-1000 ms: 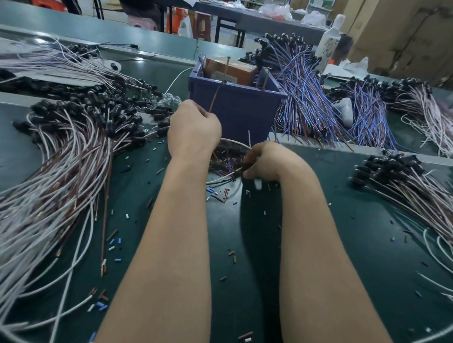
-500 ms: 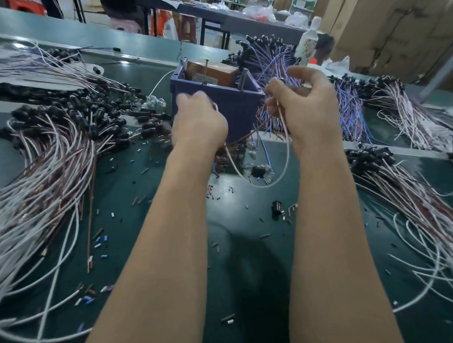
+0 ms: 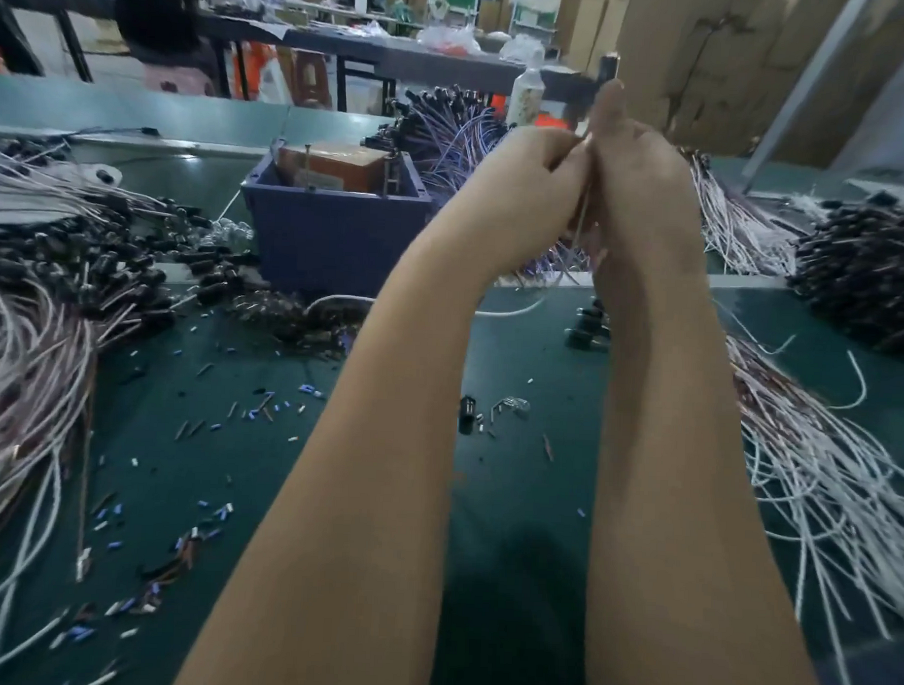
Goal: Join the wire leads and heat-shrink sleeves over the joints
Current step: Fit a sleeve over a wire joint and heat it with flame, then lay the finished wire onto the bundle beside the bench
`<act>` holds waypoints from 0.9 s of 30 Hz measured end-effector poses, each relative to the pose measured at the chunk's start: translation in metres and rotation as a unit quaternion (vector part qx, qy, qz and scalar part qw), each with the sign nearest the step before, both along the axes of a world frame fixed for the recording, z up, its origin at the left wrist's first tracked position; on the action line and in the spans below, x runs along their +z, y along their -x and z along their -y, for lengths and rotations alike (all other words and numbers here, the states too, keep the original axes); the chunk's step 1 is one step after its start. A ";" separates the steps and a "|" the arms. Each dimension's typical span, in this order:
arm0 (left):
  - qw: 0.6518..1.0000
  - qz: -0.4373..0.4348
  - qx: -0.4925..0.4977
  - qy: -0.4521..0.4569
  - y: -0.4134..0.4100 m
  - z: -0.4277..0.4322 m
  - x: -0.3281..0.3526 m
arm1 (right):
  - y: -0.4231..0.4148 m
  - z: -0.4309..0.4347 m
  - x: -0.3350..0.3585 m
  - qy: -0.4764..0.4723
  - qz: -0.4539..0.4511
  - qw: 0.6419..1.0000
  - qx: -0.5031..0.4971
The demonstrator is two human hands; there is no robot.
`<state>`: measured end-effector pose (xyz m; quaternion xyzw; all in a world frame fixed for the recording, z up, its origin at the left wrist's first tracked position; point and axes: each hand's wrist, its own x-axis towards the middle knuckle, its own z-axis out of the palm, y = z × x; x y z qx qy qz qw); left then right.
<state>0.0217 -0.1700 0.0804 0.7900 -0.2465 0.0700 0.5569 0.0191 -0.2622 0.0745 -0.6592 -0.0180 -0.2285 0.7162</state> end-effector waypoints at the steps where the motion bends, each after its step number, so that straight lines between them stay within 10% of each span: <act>1: 0.997 -0.032 -0.016 0.072 0.004 0.014 0.005 | 0.007 0.011 -0.001 -0.011 -0.018 0.999 0.031; 5: 0.910 -0.144 -0.048 0.386 0.011 0.056 0.027 | 0.040 0.046 -0.004 -0.016 -0.054 0.995 0.084; 8: 0.865 -0.191 -0.081 0.456 0.013 0.091 0.035 | 0.066 0.086 0.002 0.119 -0.030 0.989 -0.078; 13: 0.901 -0.243 -0.040 0.358 -0.005 0.142 0.017 | 0.094 0.153 0.017 0.339 -0.017 0.888 -0.309; 17: 0.827 -0.421 -0.103 0.358 -0.013 0.175 -0.024 | 0.079 0.175 -0.009 0.403 -0.147 0.850 -0.305; 23: 0.944 -0.323 -0.056 -0.027 -0.020 0.209 -0.099 | 0.027 0.177 -0.083 0.412 -0.300 0.814 -0.279; 27: 0.943 -0.331 -0.020 -0.031 -0.022 0.212 -0.125 | 0.015 0.186 -0.111 0.376 -0.343 0.803 -0.310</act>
